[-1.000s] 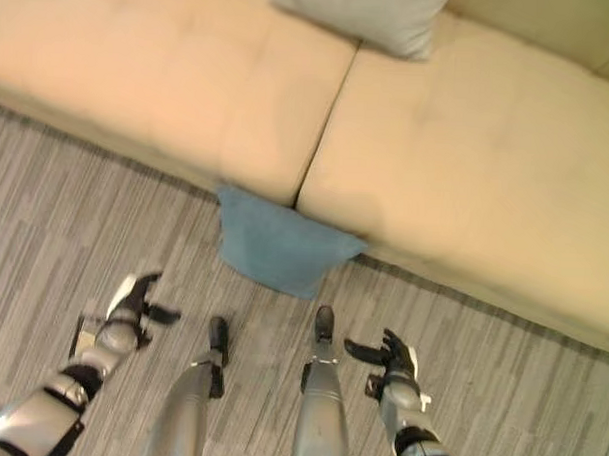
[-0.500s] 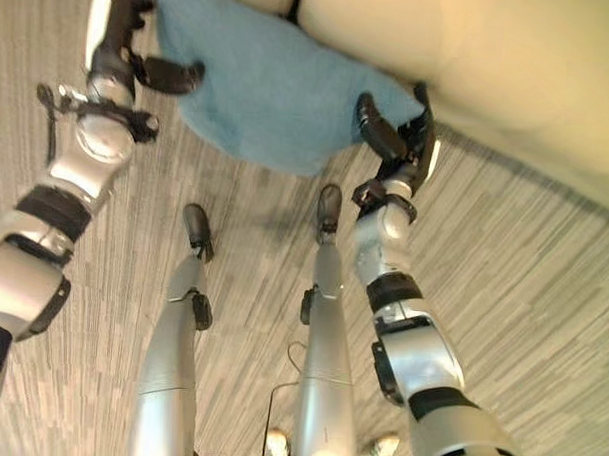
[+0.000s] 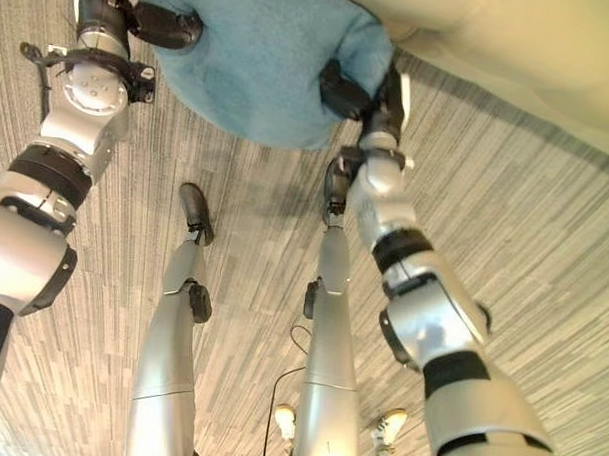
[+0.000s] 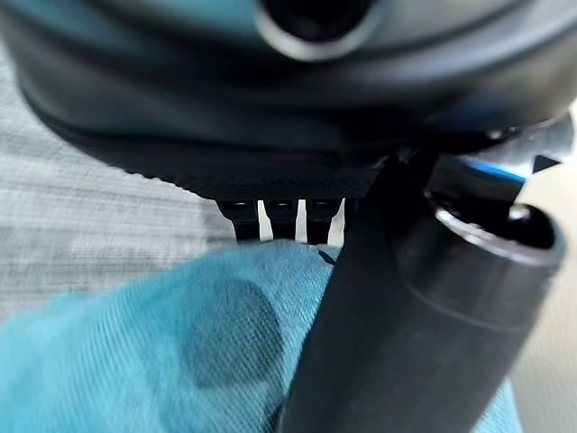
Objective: Pick up all the scattered cushions and arrange them neatly on the sofa.
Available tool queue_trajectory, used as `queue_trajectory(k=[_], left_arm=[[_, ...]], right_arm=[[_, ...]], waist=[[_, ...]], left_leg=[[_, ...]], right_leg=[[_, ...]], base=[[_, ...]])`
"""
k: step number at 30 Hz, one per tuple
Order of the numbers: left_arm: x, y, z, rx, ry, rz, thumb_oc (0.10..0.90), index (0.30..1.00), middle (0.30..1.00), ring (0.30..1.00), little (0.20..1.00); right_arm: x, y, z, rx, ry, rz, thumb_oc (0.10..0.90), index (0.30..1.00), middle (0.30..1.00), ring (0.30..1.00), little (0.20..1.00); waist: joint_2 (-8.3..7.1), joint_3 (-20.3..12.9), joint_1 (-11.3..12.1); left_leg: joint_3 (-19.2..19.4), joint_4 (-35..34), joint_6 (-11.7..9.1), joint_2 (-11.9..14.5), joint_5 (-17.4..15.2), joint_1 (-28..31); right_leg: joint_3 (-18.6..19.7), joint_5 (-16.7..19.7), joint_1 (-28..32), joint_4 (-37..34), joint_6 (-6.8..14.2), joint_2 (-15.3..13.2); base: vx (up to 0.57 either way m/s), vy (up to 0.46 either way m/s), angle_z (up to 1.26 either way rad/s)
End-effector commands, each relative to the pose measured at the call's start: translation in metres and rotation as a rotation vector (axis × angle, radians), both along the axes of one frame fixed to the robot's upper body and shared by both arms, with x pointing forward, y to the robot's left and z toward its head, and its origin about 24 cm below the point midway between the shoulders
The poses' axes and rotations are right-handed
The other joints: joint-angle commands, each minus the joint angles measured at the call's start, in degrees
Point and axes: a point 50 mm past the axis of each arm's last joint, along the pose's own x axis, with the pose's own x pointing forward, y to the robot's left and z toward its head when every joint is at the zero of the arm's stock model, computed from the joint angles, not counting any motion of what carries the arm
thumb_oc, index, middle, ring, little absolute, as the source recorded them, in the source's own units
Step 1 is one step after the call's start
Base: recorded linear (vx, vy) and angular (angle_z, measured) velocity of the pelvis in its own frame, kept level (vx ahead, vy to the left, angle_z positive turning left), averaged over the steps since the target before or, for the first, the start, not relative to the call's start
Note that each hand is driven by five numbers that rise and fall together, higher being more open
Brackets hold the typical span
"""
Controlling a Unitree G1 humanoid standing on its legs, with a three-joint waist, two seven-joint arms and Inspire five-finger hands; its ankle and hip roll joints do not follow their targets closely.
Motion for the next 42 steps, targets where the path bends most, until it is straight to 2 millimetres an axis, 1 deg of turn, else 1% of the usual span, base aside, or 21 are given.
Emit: queue_trajectory(k=[1, 8, 13, 15, 16, 17, 18, 20, 21, 23, 24, 25, 26, 28, 30, 31, 35, 37, 38, 40, 42], left_arm=[[-0.01, -0.08, 0.018, 0.039, -0.061, -0.332, 0.4, 0.3, 0.3, 0.3, 0.3], [-0.015, -0.106, 0.004, -0.044, -0.043, -0.466, 0.4, 0.3, 0.3, 0.3, 0.3], [-0.023, -0.111, -0.012, -0.161, -0.069, -0.55, 0.4, 0.3, 0.3, 0.3, 0.3], [-0.032, -0.116, -0.026, -0.216, -0.085, -0.614, 0.4, 0.3, 0.3, 0.3, 0.3], [-0.04, -0.117, -0.045, -0.285, -0.093, -0.655, 0.4, 0.3, 0.3, 0.3, 0.3], [-0.04, -0.118, -0.046, -0.286, -0.09, -0.654, 0.4, 0.3, 0.3, 0.3, 0.3], [-0.049, -0.122, -0.072, -0.359, -0.063, -0.691, 0.4, 0.3, 0.3, 0.3, 0.3], [-0.056, -0.121, -0.084, -0.373, -0.066, -0.699, 0.4, 0.3, 0.3, 0.3, 0.3], [-0.069, -0.126, -0.108, -0.392, -0.032, -0.746, 0.4, 0.3, 0.3, 0.3, 0.3], [-0.074, -0.126, -0.116, -0.38, -0.026, -0.759, 0.4, 0.3, 0.3, 0.3, 0.3], [-0.084, -0.126, -0.134, -0.356, 0.008, -0.782, 0.4, 0.3, 0.3, 0.3, 0.3], [-0.084, -0.126, -0.134, -0.356, 0.008, -0.782, 0.4, 0.3, 0.3, 0.3, 0.3], [-0.094, -0.129, -0.15, -0.357, 0.042, -0.814, 0.4, 0.3, 0.3, 0.3, 0.3], [-0.098, -0.131, -0.161, -0.351, 0.078, -0.82, 0.4, 0.3, 0.3, 0.3, 0.3], [-0.106, -0.141, -0.173, -0.298, 0.101, -0.836, 0.4, 0.3, 0.3, 0.3, 0.3], [-0.111, -0.144, -0.187, -0.295, 0.153, -0.838, 0.4, 0.3, 0.3, 0.3, 0.3], [-0.124, -0.14, -0.209, -0.251, 0.218, -0.869, 0.4, 0.3, 0.3, 0.3, 0.3], [-0.124, -0.14, -0.209, -0.251, 0.218, -0.869, 0.4, 0.3, 0.3, 0.3, 0.3], [-0.131, -0.131, -0.222, -0.255, 0.255, -0.824, 0.4, 0.3, 0.3, 0.3, 0.3], [-0.132, -0.131, -0.227, -0.266, 0.277, -0.809, 0.4, 0.3, 0.3, 0.3, 0.3], [-0.132, -0.131, -0.227, -0.266, 0.278, -0.809, 0.4, 0.3, 0.3, 0.3, 0.3]], right_arm=[[-0.006, 0.069, -0.002, -0.22, -0.029, 0.251, 0.4, 0.3, 0.3, 0.3, 0.3], [-0.009, 0.088, -0.013, -0.185, -0.011, 0.305, 0.4, 0.3, 0.3, 0.3, 0.3], [-0.013, 0.079, -0.019, -0.119, -0.056, 0.249, 0.4, 0.3, 0.3, 0.3, 0.3], [-0.018, 0.073, -0.026, -0.079, -0.078, 0.233, 0.4, 0.3, 0.3, 0.3, 0.3], [-0.023, 0.064, -0.035, -0.038, -0.101, 0.204, 0.4, 0.3, 0.3, 0.3, 0.3], [-0.023, 0.064, -0.037, -0.038, -0.097, 0.204, 0.4, 0.3, 0.3, 0.3, 0.3], [-0.031, 0.057, -0.051, 0.015, -0.106, 0.186, 0.4, 0.3, 0.3, 0.3, 0.3], [-0.037, 0.053, -0.056, 0.02, -0.124, 0.177, 0.4, 0.3, 0.3, 0.3, 0.3], [-0.051, 0.049, -0.073, 0.024, -0.133, 0.18, 0.4, 0.3, 0.3, 0.3, 0.3], [-0.057, 0.045, -0.082, 0.031, -0.129, 0.175, 0.4, 0.3, 0.3, 0.3, 0.3], [-0.071, 0.041, -0.092, -0.001, -0.14, 0.176, 0.4, 0.3, 0.3, 0.3, 0.3], [-0.071, 0.041, -0.092, 0.0, -0.14, 0.176, 0.4, 0.3, 0.3, 0.3, 0.3], [-0.085, 0.033, -0.107, 0.014, -0.122, 0.169, 0.4, 0.3, 0.3, 0.3, 0.3], [-0.09, 0.03, -0.119, 0.013, -0.086, 0.175, 0.4, 0.3, 0.3, 0.3, 0.3], [-0.103, 0.016, -0.13, 0.027, -0.071, 0.139, 0.4, 0.3, 0.3, 0.3, 0.3], [-0.112, 0.012, -0.142, 0.009, -0.028, 0.131, 0.4, 0.3, 0.3, 0.3, 0.3], [-0.134, -0.001, -0.169, -0.046, 0.05, 0.121, 0.4, 0.3, 0.3, 0.3, 0.3], [-0.134, -0.001, -0.169, -0.046, 0.05, 0.121, 0.4, 0.3, 0.3, 0.3, 0.3], [-0.149, -0.008, -0.193, -0.081, 0.145, 0.103, 0.4, 0.3, 0.3, 0.3, 0.3], [-0.152, -0.008, -0.197, -0.11, 0.162, 0.099, 0.4, 0.3, 0.3, 0.3, 0.3], [-0.152, -0.008, -0.197, -0.11, 0.162, 0.098, 0.4, 0.3, 0.3, 0.3, 0.3]], waist=[[3.08, -2.23, -1.72], [3.5, -3.07, -1.49], [3.85, -3.29, -1.08], [3.88, -3.31, -1.1], [3.98, -3.72, -0.85], [4.12, -4.05, -0.61], [3.71, -4.15, -0.72], [3.43, -4.29, -0.72], [2.78, -3.93, -1.13], [2.34, -3.82, -1.33], [1.3, -3.12, -2.05], [1.29, -3.13, -2.05], [-0.1, -2.49, -2.93], [-0.7, -2.54, -3.05], [-1.89, -3.35, -4.88], [-2.33, -4.62, -6.27], [-2.0, -8.05, -5.24], [-2.0, -8.05, -5.24], [-0.99, -15.15, -2.26], [-1.02, -17.55, -0.55], [-1.08, -17.41, -0.48]], left_leg=[[-5.82, -7.31, -2.93, 1.2, -1.25, 2.29], [-5.72, -8.68, -3.29, 1.44, -0.59, 3.91], [-6.44, -10.52, -3.51, 1.32, -0.04, 5.87], [-6.51, -10.98, -3.46, 0.93, 1.85, 5.99], [-6.67, -11.16, -3.52, 0.65, 1.8, 7.32], [-6.81, -11.38, -3.67, 0.92, 0.25, 8.31], [-6.93, -10.73, -3.37, 0.24, 1.17, 9.29], [-6.83, -10.31, -3.19, 0.14, 0.36, 11.01], [-7.11, -7.67, -2.89, -0.22, -1.5, 14.1], [-6.96, -5.89, -2.45, -0.18, -3.29, 16.7], [-6.69, 0.01, -1.77, -0.44, -6.62, 20.32], [-6.69, -0.02, -1.76, -0.45, -6.6, 20.32], [-5.85, 6.18, -1.33, -0.78, -10.73, 25.53], [-5.27, 6.57, -0.99, -1.07, -12.05, 28.53], [-2.63, 4.6, -0.35, -2.7, -14.0, 34.76], [0.17, 3.06, 0.65, -2.89, -13.31, 38.19], [3.79, -3.46, 1.68, -1.06, -9.9, 44.52], [3.79, -3.46, 1.68, -1.06, -9.9, 44.52], [9.56, -10.28, 2.13, 2.63, -6.26, 51.02], [11.71, -12.53, 1.76, 3.9, -4.53, 52.11], [11.8, -12.66, 1.75, 3.87, -4.5, 52.39]], right_leg=[[0.46, -10.53, -2.37, 7.45, 3.25, -0.02], [0.14, -10.69, -1.27, 7.23, 2.99, 0.44], [-0.35, -10.87, 0.85, 6.39, 2.98, 0.58], [-0.57, -9.4, 1.27, 5.84, 2.76, 0.33], [-0.8, -9.57, 2.61, 5.8, 2.69, 0.56], [-0.87, -11.15, 3.44, 5.92, 2.87, 0.76], [-1.26, -9.94, 4.72, 5.95, 2.49, 0.77], [-1.35, -10.33, 6.52, 6.23, 2.36, 0.79], [-1.85, -11.23, 10.31, 7.55, 1.98, 0.29], [-1.71, -11.94, 13.22, 8.08, 1.92, 0.06], [-1.73, -13.52, 17.97, 10.81, 1.48, -0.62], [-1.73, -13.49, 17.98, 10.78, 1.48, -0.63], [-2.0, -14.33, 24.9, 11.63, 1.65, -1.76], [-1.67, -13.77, 27.68, 11.11, 1.99, -2.02], [-0.75, -8.4, 33.94, 4.02, 4.39, -4.09], [-0.76, -1.91, 35.81, -1.0, 5.49, -5.84], [-3.42, -10.81, 41.94, 5.22, 3.59, -1.31], [-3.42, -10.81, 41.94, 5.22, 3.59, -1.31], [-7.19, -20.14, 53.91, 14.01, 1.9, 3.16], [-8.04, -22.19, 59.93, 10.6, 1.31, 3.43], [-7.97, -22.16, 60.15, 10.49, 1.32, 3.42]], base=[[0.04, 0.016, -0.05], [0.01, 0.0, -0.01], [0.0, 0.0, 0.0], [-0.07, 0.006, 0.01], [0.0, 0.0, 0.0], [-0.04, 0.025, 0.0], [-0.02, 0.035, 0.02], [-0.06, 0.03, 0.02], [-0.06, 0.032, 0.04], [-0.09, 0.062, 0.07], [-0.08, 0.066, 0.05], [-0.14, 0.19, -0.04], [-0.05, 0.185, -0.07], [-0.01, 0.179, -0.08], [-0.04, 0.305, -0.2], [-0.19, 0.351, -0.27], [-0.12, 0.149, -1.04], [-0.16, 0.059, -0.51], [-0.3, 0.027, -0.82], [-0.26, -0.087, -1.99], [-0.04, -0.04, -1.33]])
